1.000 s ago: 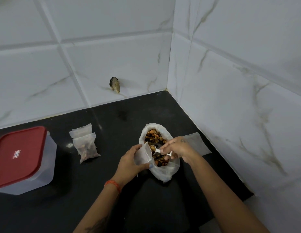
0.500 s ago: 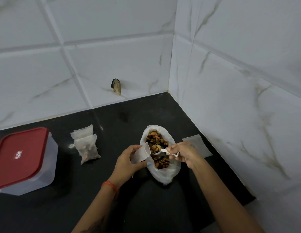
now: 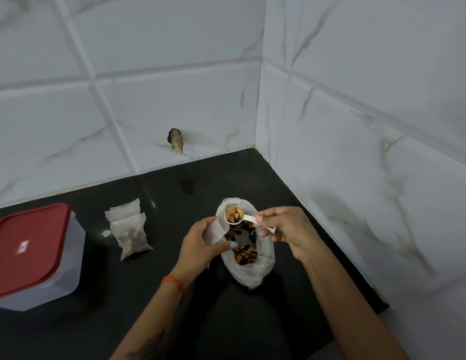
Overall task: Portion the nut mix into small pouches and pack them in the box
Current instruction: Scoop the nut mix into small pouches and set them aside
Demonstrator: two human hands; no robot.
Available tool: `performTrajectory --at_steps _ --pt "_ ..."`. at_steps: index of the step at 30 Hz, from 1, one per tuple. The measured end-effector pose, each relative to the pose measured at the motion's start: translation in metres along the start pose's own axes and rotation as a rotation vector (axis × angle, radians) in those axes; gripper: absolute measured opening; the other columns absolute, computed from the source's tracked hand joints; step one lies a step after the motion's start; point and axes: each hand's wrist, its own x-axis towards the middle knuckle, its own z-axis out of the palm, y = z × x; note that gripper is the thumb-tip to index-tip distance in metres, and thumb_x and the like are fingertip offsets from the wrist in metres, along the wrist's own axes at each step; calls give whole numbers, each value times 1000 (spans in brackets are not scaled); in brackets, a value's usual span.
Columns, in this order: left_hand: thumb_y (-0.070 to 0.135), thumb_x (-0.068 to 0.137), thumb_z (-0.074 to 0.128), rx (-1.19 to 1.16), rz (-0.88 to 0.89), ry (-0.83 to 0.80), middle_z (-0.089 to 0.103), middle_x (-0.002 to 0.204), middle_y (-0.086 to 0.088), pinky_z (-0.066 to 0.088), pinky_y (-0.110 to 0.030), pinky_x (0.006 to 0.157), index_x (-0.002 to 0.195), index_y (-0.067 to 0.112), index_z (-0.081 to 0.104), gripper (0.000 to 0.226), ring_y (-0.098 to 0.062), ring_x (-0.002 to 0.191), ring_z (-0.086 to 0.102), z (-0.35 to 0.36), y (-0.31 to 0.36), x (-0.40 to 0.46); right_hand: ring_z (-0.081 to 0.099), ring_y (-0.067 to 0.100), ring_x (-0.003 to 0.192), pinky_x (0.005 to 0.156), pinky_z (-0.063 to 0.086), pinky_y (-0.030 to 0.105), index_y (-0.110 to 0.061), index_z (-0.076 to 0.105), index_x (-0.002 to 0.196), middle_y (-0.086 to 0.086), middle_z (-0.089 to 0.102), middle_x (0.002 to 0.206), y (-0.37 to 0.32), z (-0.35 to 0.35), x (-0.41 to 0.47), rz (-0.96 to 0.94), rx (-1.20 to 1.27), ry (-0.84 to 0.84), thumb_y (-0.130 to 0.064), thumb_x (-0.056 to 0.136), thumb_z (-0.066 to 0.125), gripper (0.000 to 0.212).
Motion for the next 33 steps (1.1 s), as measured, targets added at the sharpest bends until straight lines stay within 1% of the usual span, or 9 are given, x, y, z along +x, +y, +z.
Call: performTrajectory --at_steps 4,8,13,17,19,23,26,30,33 --pt "61 40 81 -14 5 0 59 118 7 51 -41 95 119 29 55 88 -11 111 56 3 4 0 66 13 58 47 48 17 -8 74 88 8 73 78 -4 11 -9 -112 -183 39 -7 80 72 9" --pt "40 54 88 7 31 49 60 115 7 50 -38 94 116 25 58 71 -10 108 56 8 5 0 68 11 61 53 54 19 -15 74 90 2 72 75 0 20 -11 -268 -511 90 -14 83 70 9" --pt "28 61 88 0 53 72 59 115 7 51 -32 91 117 26 57 63 -11 109 56 12 7 1 67 9 83 75 49 15 -20 75 100 -4 74 95 10 30 -9 -660 -937 129 -19 87 65 17" --pt "51 50 82 -55 86 -3 57 121 8 48 -34 95 122 32 52 80 -10 114 54 9 14 -4 69 13 69 67 57 24 -12 77 88 1 74 80 17 29 -7 -916 -921 152 -3 77 72 15" --pt "52 50 81 -72 93 -38 58 122 8 48 -39 98 122 35 51 80 -12 116 54 7 16 -4 69 13 70 68 56 22 -12 77 90 2 74 81 15 25 -7 -907 -924 102 -3 78 72 15" --pt "34 61 86 -70 96 -38 60 116 9 50 -40 96 121 32 52 68 -11 110 57 5 15 -4 68 7 78 74 53 16 -16 76 95 -1 75 90 5 15 -8 -771 -840 22 -11 82 71 15" --pt "50 51 82 -89 86 -30 62 115 9 51 -36 93 119 32 52 77 -11 108 59 6 16 -5 67 5 77 71 47 7 -16 77 95 -3 75 89 4 12 -6 -765 -777 61 -8 81 72 17" --pt "53 51 81 -101 83 -108 59 117 12 50 -30 92 124 32 48 83 -7 111 57 8 20 -5 69 11 78 71 50 12 -15 77 95 0 75 88 10 20 -6 -780 -797 124 -9 83 69 15" --pt "38 67 82 -79 126 -80 61 111 14 48 -20 85 120 35 50 61 0 105 58 7 26 -7 69 8 81 76 54 18 -17 77 94 -2 75 89 8 21 -8 -724 -719 82 -12 81 73 15"
